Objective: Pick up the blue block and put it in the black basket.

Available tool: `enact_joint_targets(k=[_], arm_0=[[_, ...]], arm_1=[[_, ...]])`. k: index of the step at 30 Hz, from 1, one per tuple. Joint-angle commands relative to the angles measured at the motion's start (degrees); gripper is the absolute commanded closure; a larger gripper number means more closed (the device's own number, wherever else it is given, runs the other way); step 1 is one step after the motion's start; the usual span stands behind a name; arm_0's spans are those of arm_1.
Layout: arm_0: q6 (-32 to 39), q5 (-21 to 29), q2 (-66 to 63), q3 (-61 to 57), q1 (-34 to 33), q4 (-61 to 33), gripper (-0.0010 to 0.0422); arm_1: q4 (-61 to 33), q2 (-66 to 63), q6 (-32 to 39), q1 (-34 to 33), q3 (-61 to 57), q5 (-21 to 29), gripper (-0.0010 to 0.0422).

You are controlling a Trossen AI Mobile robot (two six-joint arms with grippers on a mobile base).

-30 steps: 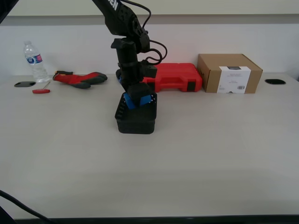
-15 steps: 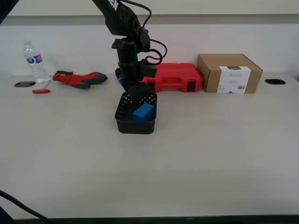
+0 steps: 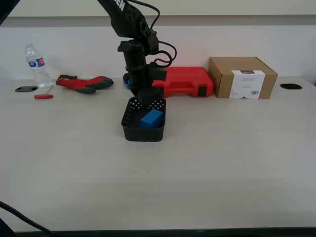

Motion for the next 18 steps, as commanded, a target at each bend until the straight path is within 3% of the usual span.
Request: enact_joint_targets(k=[1, 18], arm_0=[[0.00, -0.04, 0.02, 0.11, -0.02, 0.20, 0.0413], [0.00, -0.04, 0.00, 0.11, 0.00, 0.20, 0.0413]], arm_1=[[-0.11, 0.00, 0.26, -0.07, 0.00, 0.33, 0.0414], [1.44, 0.00, 0.22, 0.00, 0.00, 0.31, 0.0413]])
